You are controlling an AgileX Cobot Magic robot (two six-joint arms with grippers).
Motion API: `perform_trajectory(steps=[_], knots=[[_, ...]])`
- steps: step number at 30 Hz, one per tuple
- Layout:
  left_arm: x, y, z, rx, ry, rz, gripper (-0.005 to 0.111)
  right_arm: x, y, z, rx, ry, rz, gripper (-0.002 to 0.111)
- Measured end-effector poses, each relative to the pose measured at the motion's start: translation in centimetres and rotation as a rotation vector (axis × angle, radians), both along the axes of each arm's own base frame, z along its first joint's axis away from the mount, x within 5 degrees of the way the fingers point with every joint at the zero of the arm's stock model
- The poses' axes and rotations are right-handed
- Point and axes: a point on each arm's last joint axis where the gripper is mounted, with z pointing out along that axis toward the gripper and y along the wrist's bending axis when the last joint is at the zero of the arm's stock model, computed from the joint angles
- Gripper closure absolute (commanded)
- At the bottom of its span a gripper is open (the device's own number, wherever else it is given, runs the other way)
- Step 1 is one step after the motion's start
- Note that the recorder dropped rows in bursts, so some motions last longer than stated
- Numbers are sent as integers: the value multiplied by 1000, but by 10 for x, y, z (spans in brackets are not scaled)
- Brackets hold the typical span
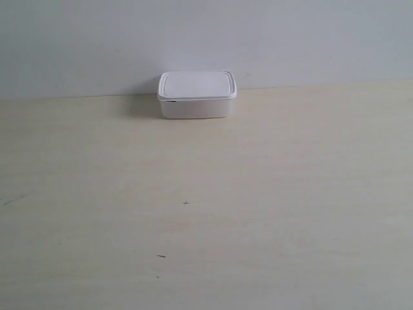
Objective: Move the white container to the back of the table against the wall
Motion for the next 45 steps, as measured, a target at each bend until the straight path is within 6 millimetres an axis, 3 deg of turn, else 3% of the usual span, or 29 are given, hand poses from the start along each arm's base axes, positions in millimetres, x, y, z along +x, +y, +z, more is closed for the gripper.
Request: perform_trajectory(steps=[3, 13, 25, 32, 41, 45], knots=[[-9, 5, 11, 106, -5, -33, 107, -1, 2, -1, -7, 3, 21, 108], [-15, 9, 6, 153, 35, -46, 107, 0, 1, 6, 56, -43, 14, 108], [-70, 47, 20, 12, -202, 61, 107, -1, 2, 6, 81, -32, 24, 108], [-89, 56, 11, -6, -264, 187, 107, -1, 3, 6, 84, -31, 25, 108], [-95, 58, 6, 7, -247, 211, 107, -2, 4, 4, 90, -3, 41, 108], [-89, 56, -7, 37, -183, 204, 107, -3, 5, 1, 75, 30, 55, 108]])
